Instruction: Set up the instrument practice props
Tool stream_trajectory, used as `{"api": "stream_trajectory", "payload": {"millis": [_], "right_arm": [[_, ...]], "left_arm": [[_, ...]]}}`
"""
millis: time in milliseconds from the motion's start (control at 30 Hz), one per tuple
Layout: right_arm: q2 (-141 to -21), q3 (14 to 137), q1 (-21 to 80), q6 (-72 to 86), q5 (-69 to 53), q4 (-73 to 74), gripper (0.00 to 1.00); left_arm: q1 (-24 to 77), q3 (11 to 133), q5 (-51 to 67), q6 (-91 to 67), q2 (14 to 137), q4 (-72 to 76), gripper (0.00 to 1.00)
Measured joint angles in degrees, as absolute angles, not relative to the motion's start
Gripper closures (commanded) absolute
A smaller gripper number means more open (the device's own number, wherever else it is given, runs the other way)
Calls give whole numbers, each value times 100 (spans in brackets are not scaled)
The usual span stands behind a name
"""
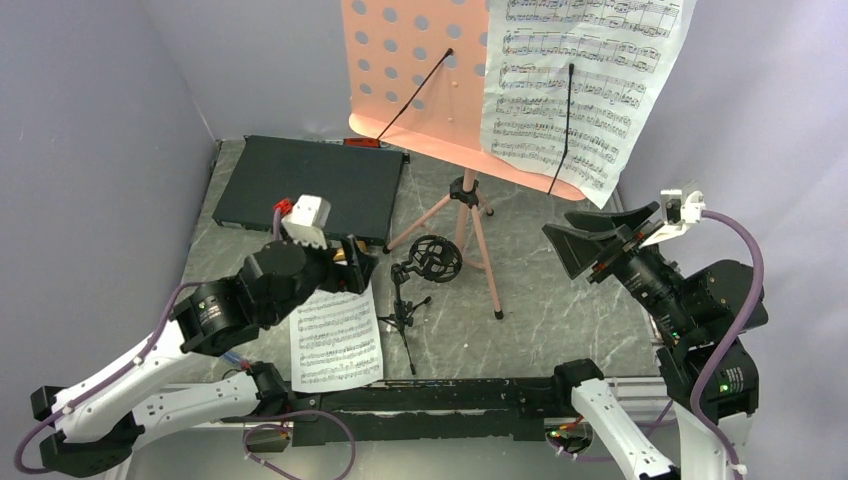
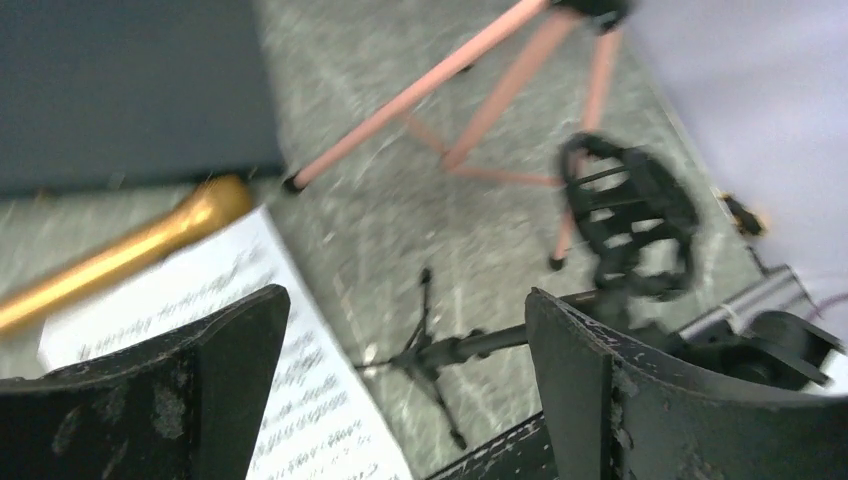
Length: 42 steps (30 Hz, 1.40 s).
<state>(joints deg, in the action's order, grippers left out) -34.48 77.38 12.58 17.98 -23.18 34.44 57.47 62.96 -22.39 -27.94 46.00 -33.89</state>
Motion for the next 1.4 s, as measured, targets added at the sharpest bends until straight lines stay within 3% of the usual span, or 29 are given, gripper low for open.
{"api": "stream_trajectory", "payload": {"millis": [367,933,1233,1400], "right_arm": [[-3175,7548,1258,1844,-2329,3846,44],[-3175,7526,1258,1841,-2327,4082,44],[-3173,7535,1258,1841,-2324,4101,44],[-3173,7535,1258,1844,-2327,4101,44]], "left_arm": [[5747,5277,-3710,-5854,4703,-5325,6],[5164,4871,-2956,-6239,7570,-4045,9],[5054,4447,-2683,-6219,7594,-3457,21],[5011,4281,-2674,-6246,7699,-3310,38]]}}
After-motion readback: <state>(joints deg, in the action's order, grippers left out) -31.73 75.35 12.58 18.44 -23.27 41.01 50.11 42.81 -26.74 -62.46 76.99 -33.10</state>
